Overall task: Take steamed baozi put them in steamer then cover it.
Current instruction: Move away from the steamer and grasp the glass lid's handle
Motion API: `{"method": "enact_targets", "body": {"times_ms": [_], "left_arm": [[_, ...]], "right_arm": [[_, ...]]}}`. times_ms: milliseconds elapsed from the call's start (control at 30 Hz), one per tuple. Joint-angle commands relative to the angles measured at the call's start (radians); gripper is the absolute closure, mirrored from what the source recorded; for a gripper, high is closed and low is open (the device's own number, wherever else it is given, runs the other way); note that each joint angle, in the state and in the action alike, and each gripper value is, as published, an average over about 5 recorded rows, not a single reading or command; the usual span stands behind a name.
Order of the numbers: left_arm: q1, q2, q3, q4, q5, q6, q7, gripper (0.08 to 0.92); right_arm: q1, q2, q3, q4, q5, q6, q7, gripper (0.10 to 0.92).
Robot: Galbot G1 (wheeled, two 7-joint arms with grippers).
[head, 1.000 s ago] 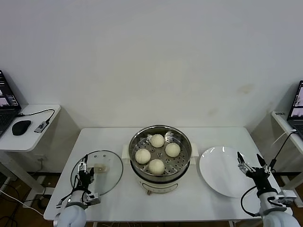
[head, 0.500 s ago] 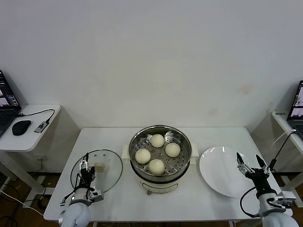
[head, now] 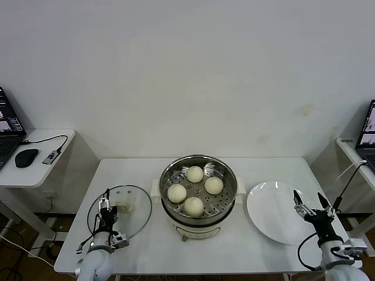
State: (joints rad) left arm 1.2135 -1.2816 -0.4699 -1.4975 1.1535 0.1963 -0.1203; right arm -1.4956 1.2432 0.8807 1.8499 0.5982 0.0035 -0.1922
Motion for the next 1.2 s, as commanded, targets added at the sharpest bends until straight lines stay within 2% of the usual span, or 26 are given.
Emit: {"method": "enact_targets", "body": {"times_ms": [33,733,900,1033,1200], "left_arm": [[-0.013,-0.001,0.002,0.032,-0.002,-0.004,-0.021,0.228],[-0.027,0.012,0.011,0.098,-0.023,-0.024,-0.044,0.844],[0.009,0.009,0.0,0.008,-0.016,0.015,-0.036,0.87],[0.075,-0.004,-0.02,-0.139,-0.002,0.132,0.006,0.87],[0.187,0.006,-0.035,-0.313,0.004,0.199,0.044,0.87]], "right_arm": [[-0.005,0.0,0.005,0.003,0.0,0.001,-0.001,0.203],[-0.035,0.008,0.023,0.024,-0.013,0.001,-0.006,0.203],[-0.034,0.012,0.028,0.031,-0.014,0.0,-0.007,0.203],[-0.027,0.015,0.032,0.038,-0.011,-0.002,-0.007,0.203],[-0.015,0.016,0.039,0.049,-0.002,-0.007,-0.006,0.203]]}}
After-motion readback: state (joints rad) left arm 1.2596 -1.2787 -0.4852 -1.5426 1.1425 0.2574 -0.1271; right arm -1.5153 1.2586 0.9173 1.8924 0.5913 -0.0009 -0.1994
